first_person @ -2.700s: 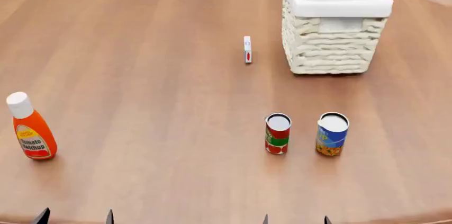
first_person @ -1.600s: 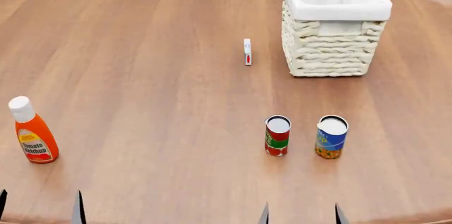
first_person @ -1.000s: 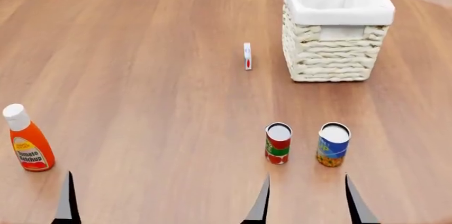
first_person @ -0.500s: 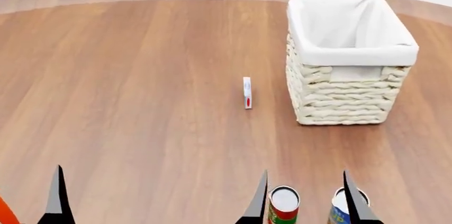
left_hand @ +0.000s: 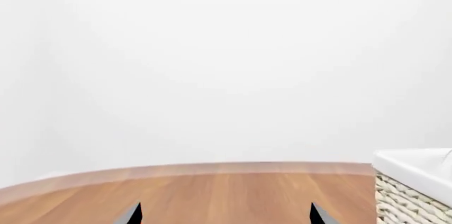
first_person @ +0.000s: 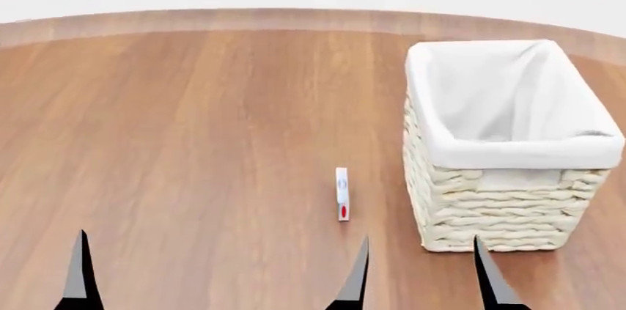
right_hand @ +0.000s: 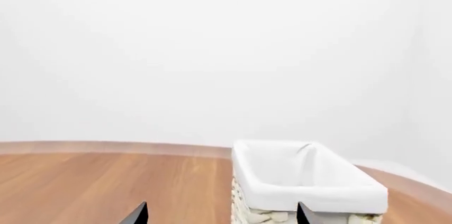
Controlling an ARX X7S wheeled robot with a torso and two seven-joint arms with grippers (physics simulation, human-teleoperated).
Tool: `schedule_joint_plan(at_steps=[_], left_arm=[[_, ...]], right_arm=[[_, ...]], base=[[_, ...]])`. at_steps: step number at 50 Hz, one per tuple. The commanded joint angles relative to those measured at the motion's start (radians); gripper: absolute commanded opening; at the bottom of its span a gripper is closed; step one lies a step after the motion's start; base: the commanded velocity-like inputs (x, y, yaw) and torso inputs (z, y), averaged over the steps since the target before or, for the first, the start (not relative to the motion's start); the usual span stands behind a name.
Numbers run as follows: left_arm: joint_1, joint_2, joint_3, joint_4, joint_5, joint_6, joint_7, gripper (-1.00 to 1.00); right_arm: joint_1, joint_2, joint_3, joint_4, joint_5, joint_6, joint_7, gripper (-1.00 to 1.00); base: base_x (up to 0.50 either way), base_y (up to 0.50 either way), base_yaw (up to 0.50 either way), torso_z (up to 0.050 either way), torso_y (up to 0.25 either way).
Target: Pick up the ketchup, and put it in the basket.
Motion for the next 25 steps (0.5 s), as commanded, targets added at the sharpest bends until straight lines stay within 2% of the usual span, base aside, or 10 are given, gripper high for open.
schedule_joint_plan(at_steps=[1, 6, 13, 14, 25], left_arm=[[0.000, -0.008, 0.008, -0.005, -0.001, 0.007, -0.006, 1.00], [-0.002, -0.010, 0.013, -0.021, 0.002, 0.015, -0.008, 1.00], [-0.008, -0.014, 0.018, -0.032, 0.005, 0.019, -0.013, 1.00], [-0.005, -0.014, 0.027, -0.037, 0.011, 0.023, -0.012, 1.00], [-0.007, -0.023, 0.033, -0.035, 0.004, 0.022, -0.021, 1.00]], right_arm=[[0.003, 0.005, -0.003, 0.008, 0.019, -0.001, 0.004, 1.00], [0.018, 0.004, -0.006, 0.015, 0.052, 0.037, -0.014, 1.00], [0.021, 0.011, -0.018, 0.019, 0.059, 0.039, -0.017, 1.00], [0.009, 0.022, -0.028, 0.019, 0.028, -0.009, -0.008, 1.00], [0.011, 0.026, -0.036, 0.025, 0.033, -0.012, -0.001, 1.00]], base=[[0.50, 0.00, 0.00, 0.000, 0.000], [0.47, 0.00, 0.00, 0.000, 0.000], [0.00, 0.00, 0.00, 0.000, 0.002], [0.00, 0.00, 0.50, 0.000, 0.000], [0.00, 0.00, 0.50, 0.000, 0.000]])
